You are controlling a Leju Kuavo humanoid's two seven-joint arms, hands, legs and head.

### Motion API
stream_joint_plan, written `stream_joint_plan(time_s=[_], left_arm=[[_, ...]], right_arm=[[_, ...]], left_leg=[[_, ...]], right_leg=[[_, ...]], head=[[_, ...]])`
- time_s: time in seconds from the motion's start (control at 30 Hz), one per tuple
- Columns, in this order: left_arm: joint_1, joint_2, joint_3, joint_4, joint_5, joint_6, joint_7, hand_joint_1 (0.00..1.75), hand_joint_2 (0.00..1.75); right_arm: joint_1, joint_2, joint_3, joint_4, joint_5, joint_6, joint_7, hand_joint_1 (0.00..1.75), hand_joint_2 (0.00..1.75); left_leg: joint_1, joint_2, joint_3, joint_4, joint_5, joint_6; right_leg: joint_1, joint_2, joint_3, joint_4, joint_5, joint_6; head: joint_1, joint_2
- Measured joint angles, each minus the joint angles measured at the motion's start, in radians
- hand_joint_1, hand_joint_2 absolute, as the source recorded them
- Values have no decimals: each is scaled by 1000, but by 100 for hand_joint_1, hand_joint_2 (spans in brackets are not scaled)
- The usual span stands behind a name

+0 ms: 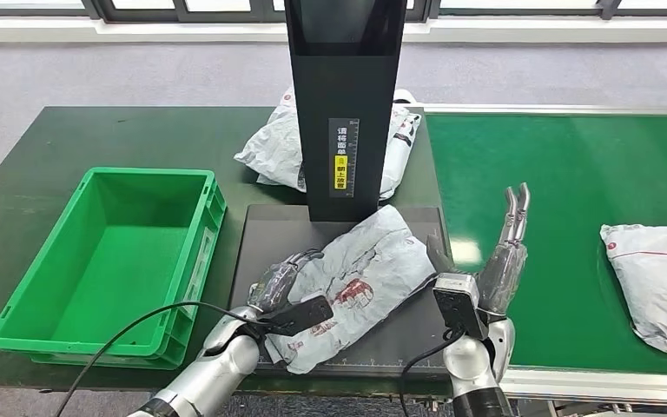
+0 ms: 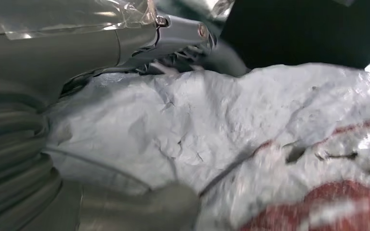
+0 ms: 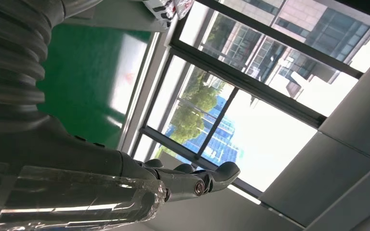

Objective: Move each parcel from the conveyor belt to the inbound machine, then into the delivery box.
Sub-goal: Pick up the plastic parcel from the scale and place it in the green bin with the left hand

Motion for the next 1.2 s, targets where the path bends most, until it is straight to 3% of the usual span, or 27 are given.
stream_joint_plan(time_s=[0.2, 0.6, 0.67, 0.77, 0.87, 0.97, 1.2], left_arm=[[-50, 9, -8, -1, -63, 25, 28, 175, 175], [-81, 9, 10, -26, -73, 104, 43, 175, 175], [-81, 9, 19, -34, -75, 156, 46, 175, 175], [-89, 18, 48, -72, -124, 317, 85, 175, 175], [-99, 40, 105, -154, -294, 426, 170, 175, 175], [-101, 60, 214, -258, -496, 445, 231, 175, 175], [-103, 105, 481, -433, -646, 445, 242, 175, 175]], right_arm=[[-17, 0, 0, -6, 15, 0, 51, 0, 175], [-37, 3, 0, -6, 25, 0, 52, 0, 175], [-37, 4, -3, -6, 28, 0, 51, 0, 175], [-33, 10, -14, -8, 32, 0, 47, 0, 175], [-19, 17, -28, -18, 38, 0, 45, 0, 175], [-5, 24, -40, -29, 46, 0, 43, 0, 175], [22, 32, -69, -48, 51, 0, 32, 0, 175]], left_leg=[[0, 1, 1, 0, 2, 0], [0, 1, -1, 0, 4, -1], [0, 1, -2, 0, 4, -1], [0, 1, -2, 0, 4, -1], [0, 1, -2, 0, 4, -2], [0, 1, -2, 0, 5, -2], [0, 2, -2, 0, 5, -2]], right_leg=[[0, 0, 0, 0, 3, -1], [0, 1, -2, 1, 4, -1], [0, 1, -3, 1, 4, -1], [1, 1, -3, 1, 4, -1], [1, 1, -4, 1, 4, -1], [1, 2, -4, 2, 4, -1], [2, 3, -5, 2, 4, -2]], head=[[0, 0], [0, 0], [0, 0], [0, 0], [0, 0], [0, 0], [0, 0]])
